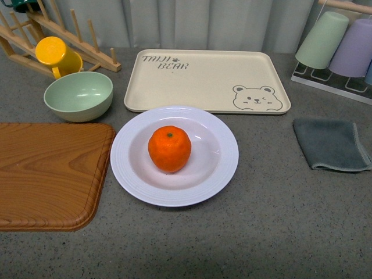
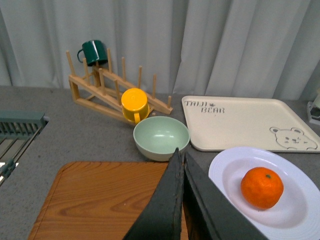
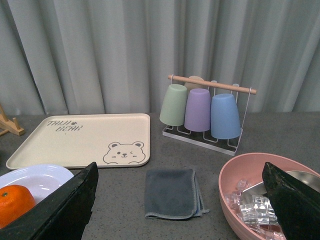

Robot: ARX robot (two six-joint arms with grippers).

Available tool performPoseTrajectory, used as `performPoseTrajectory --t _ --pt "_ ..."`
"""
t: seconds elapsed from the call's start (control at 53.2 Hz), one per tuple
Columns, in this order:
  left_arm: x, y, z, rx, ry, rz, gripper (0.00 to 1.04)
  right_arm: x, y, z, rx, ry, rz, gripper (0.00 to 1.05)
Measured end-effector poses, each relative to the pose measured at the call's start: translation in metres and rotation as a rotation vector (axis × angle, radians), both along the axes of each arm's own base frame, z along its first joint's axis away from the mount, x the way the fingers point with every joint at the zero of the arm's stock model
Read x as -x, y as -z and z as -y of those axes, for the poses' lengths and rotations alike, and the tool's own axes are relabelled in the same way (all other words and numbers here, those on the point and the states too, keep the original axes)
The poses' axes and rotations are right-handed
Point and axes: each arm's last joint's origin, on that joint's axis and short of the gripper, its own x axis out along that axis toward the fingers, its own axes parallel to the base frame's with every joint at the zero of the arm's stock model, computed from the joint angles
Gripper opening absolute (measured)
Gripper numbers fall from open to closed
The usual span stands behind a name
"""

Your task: Place orange and plate with both arms

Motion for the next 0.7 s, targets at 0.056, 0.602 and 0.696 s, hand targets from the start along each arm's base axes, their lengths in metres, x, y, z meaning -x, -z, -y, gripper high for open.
performPoseTrajectory --t 0.056,0.602,0.696 --pt "0.002 -0.001 0.0 0.0 0.0 0.018 0.04 0.0 0.0 0.0 0.0 0.0 0.0 0.96" --pt "0.002 -0.001 0.0 0.0 0.0 0.019 0.86 -0.112 -0.002 -0.001 -0.137 -0.262 -0.319 0.96" --pt "0.002 -0.001 0.0 -0.002 0.0 0.019 0.99 -0.154 0.032 0.002 -0.344 -0.277 -0.517 0.96"
